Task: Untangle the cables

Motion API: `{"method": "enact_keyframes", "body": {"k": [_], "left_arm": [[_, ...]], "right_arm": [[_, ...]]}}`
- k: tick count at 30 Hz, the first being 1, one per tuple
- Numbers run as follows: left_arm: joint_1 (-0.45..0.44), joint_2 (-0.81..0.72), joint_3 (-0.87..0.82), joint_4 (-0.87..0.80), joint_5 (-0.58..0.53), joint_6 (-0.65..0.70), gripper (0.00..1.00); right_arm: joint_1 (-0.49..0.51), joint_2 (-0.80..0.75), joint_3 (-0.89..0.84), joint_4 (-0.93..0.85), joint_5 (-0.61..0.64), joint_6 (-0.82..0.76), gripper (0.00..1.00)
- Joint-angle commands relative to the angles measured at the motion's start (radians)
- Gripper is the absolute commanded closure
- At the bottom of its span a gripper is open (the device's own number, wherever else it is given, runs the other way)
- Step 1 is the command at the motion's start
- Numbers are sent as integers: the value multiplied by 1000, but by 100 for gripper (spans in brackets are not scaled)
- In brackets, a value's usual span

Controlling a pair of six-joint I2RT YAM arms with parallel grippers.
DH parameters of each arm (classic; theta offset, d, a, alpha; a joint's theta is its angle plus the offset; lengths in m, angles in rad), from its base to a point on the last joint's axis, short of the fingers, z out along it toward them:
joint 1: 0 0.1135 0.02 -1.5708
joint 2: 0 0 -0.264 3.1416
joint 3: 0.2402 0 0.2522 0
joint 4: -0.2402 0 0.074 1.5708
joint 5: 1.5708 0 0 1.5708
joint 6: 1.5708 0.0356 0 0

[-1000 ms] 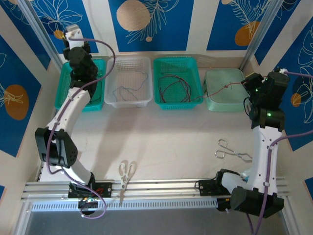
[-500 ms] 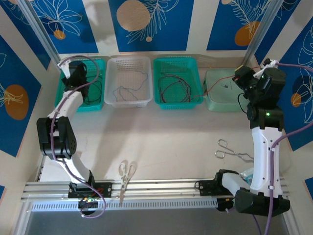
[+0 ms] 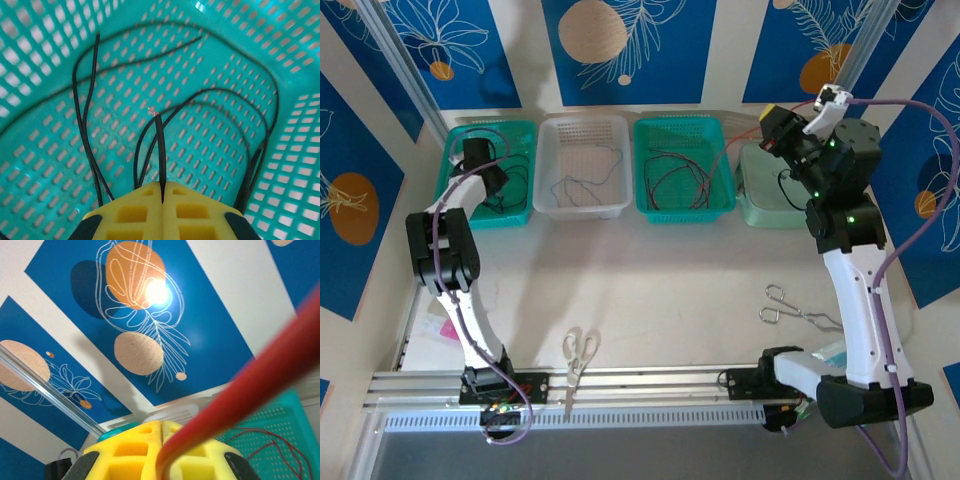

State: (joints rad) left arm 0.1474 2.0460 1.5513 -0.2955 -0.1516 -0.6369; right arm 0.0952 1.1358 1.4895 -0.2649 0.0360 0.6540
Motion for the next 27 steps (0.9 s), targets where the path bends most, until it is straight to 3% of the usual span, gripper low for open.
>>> {"method": "enact_keyframes", "body": {"k": [1,5,7,11,16,22,27], "left_arm": [[34,24,25,-39,146,-81,94],[41,-10,-10,16,182,-99,44],[41,-40,-14,22,190,-92,29],[30,-127,-35,23,156,-29,10],[14,-234,-76,24,102,61,1],[-21,-395,-187,101,11,153,1],[-48,-492,-227,115,11,201,1]], "right_arm": [[19,36,73,98,-5,-15,100],[38,95,137,116,2,-31,100],[42,123,153,129,5,-39,100],[48,190,190,147,10,-68,100],[59,260,236,180,31,-84,100],[89,353,340,175,46,-99,100],[119,424,430,136,52,-143,100]]}}
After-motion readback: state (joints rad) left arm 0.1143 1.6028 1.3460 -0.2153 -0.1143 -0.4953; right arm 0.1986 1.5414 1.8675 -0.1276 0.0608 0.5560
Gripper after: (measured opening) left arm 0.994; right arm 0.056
